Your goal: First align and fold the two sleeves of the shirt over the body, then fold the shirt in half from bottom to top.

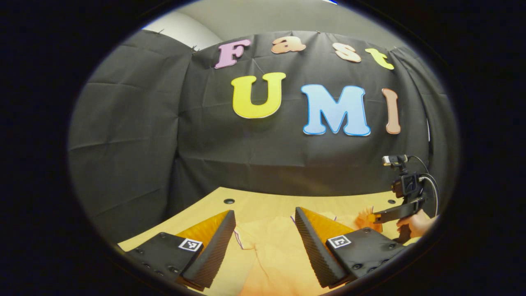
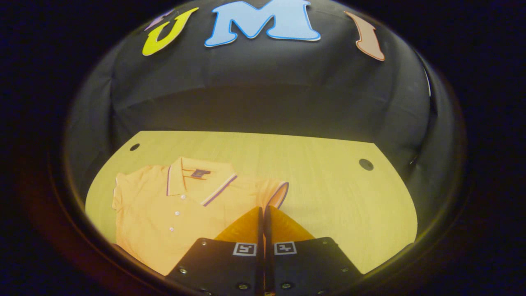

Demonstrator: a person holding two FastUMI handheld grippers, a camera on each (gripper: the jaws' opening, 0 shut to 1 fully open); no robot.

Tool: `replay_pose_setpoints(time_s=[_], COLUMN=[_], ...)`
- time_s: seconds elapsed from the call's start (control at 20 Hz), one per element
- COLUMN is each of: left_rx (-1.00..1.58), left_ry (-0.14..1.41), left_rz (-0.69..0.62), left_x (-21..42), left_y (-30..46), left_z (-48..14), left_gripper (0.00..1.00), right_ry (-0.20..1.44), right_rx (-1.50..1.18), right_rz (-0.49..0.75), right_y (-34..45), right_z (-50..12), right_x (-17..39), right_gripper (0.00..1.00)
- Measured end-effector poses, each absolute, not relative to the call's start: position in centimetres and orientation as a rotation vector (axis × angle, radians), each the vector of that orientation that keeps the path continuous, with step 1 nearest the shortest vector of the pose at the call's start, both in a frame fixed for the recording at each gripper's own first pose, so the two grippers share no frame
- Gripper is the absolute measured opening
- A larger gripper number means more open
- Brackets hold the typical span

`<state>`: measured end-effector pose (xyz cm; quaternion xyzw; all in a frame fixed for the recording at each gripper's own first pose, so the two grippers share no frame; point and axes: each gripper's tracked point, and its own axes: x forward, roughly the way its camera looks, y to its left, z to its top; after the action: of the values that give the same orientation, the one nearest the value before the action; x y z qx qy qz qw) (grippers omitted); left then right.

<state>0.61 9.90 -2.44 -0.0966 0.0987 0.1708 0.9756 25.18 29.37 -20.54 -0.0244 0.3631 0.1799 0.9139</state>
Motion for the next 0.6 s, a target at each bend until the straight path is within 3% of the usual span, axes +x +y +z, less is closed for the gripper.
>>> replay_pose_setpoints(time_s=[0.1,0.6], left_rx=[-0.194,-0.214], left_ry=[0.207,0.208], left_rz=[0.347,0.316], left_x=[0.5,1.4], left_y=[10.1,10.5], left_z=[-2.7,-3.5], left_gripper=[0.95,0.98], right_ry=[0.759,0.844], right_rx=[-0.062,-0.174], right_rz=[0.404,0.481], right_y=[30.6,32.6], right_z=[-20.7,-23.4], right_x=[24.5,22.0], right_gripper=[0.01,0.05])
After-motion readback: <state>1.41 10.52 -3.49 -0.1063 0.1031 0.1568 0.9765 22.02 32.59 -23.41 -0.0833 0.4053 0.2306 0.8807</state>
